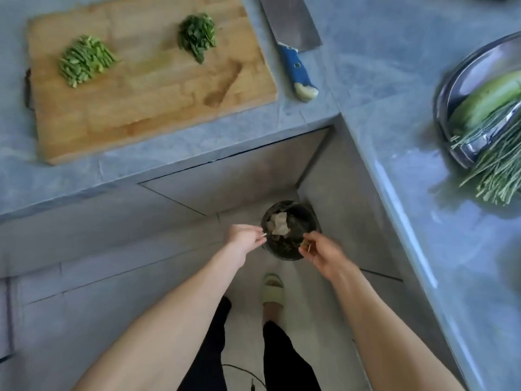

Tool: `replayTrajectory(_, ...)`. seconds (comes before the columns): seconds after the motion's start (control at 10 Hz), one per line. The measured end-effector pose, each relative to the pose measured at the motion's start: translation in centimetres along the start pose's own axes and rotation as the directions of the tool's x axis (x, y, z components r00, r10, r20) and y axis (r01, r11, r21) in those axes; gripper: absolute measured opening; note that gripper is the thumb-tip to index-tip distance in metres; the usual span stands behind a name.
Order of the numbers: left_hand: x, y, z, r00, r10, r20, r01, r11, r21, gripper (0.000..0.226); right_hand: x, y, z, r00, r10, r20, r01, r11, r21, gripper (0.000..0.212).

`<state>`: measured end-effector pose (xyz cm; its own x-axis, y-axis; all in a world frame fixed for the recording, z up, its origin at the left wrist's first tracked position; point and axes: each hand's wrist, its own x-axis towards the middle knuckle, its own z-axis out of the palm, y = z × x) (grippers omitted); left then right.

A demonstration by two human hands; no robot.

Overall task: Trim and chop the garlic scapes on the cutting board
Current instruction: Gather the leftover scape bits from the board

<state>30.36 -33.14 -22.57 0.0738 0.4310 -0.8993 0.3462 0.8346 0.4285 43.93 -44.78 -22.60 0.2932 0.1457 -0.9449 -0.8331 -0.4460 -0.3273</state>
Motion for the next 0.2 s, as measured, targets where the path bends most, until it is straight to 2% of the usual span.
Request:
replayTrajectory(0.1, 3.1, -0.9, 1.9, 0.999, -0.017, 0.038, 0.021, 0.995, -0.093, 0.022, 3.5, 0.2, -0.2, 0.999, -0.044, -0.020, 0.045, 0.999, 0.031, 0.010)
replayTrajectory(0.2, 4.8, -1.6, 3.0, 0.991, -0.101, 0.089, 0.112, 0.985, -0.131, 0.020, 5.7, 0.7, 0.0, 0.999, -0.051, -0.012, 0.051, 0.998, 0.021, 0.032)
